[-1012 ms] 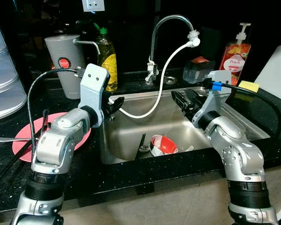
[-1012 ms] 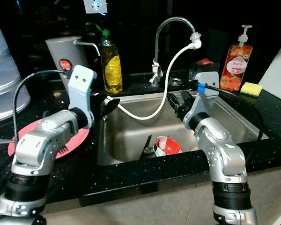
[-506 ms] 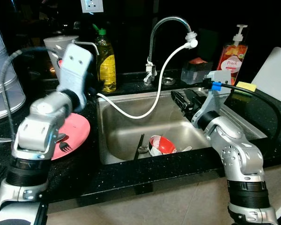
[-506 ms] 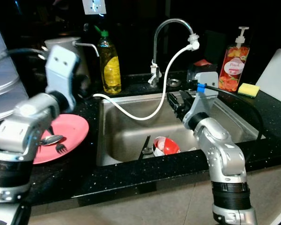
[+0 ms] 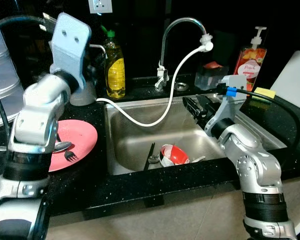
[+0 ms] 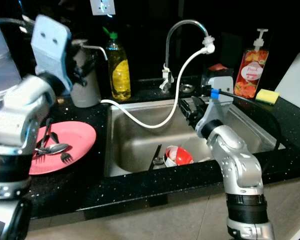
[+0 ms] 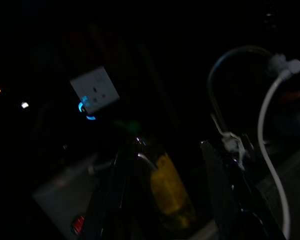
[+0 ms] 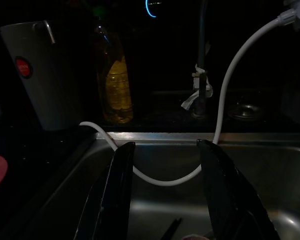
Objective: Kitchen organization
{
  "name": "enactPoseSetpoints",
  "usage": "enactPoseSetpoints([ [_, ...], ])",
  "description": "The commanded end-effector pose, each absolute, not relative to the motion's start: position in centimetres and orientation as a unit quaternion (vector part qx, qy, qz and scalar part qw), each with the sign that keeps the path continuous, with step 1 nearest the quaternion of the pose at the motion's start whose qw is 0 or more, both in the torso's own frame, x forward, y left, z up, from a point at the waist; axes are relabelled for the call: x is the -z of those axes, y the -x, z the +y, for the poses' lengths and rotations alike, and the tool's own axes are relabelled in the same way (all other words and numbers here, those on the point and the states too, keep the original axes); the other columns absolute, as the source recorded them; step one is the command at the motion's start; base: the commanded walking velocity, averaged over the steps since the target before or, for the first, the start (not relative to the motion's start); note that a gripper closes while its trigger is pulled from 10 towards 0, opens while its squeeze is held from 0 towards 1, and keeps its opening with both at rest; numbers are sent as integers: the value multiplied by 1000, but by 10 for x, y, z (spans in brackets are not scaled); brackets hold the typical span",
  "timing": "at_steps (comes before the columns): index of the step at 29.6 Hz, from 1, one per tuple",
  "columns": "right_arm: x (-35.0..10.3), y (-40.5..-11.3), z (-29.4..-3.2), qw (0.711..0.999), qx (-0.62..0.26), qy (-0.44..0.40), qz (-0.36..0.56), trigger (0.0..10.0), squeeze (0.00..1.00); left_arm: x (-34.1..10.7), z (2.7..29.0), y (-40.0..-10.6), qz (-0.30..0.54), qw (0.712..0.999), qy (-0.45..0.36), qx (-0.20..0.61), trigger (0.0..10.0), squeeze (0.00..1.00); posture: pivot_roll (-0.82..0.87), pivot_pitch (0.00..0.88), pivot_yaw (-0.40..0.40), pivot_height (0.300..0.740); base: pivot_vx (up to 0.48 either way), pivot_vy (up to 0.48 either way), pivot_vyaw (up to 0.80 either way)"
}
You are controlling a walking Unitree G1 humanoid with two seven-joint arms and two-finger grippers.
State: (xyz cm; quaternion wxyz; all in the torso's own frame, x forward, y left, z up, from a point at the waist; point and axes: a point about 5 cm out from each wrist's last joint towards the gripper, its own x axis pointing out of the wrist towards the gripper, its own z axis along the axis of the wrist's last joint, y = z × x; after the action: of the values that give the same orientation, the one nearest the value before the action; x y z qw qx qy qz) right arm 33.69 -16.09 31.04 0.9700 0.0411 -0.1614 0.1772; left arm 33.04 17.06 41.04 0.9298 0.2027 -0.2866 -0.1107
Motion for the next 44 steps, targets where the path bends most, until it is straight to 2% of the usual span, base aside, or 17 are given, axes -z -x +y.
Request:
enactPoseSetpoints([
  [1,-313,-336,-162,969,-175,-41,-168,10000,0,-416,176,-330,-299,925,-218,93,10000,0,-61,55,9,740,0,0,0],
  [14,-314,-335,-162,969,-174,-42,-169,10000,0,-436,183,-331,-360,906,-215,56,10000,0,-62,59,8,740,0,0,0],
  [33,-314,-335,-162,969,-174,-44,-170,10000,0,-433,188,-336,-363,906,-215,45,10000,0,-63,61,10,740,0,0,0],
  [40,-314,-335,-162,969,-174,-45,-169,10000,0,-419,193,-340,-332,919,-210,34,10000,0,-61,61,9,740,0,0,0],
  [43,-314,-334,-162,969,-174,-45,-169,10000,0,-402,201,-347,-269,943,-195,14,10000,0,-59,62,14,740,0,0,0],
  [44,-313,-334,-162,969,-174,-45,-168,10000,0,-386,209,-353,-206,958,-202,4,10000,0,-54,63,15,740,0,0,0],
])
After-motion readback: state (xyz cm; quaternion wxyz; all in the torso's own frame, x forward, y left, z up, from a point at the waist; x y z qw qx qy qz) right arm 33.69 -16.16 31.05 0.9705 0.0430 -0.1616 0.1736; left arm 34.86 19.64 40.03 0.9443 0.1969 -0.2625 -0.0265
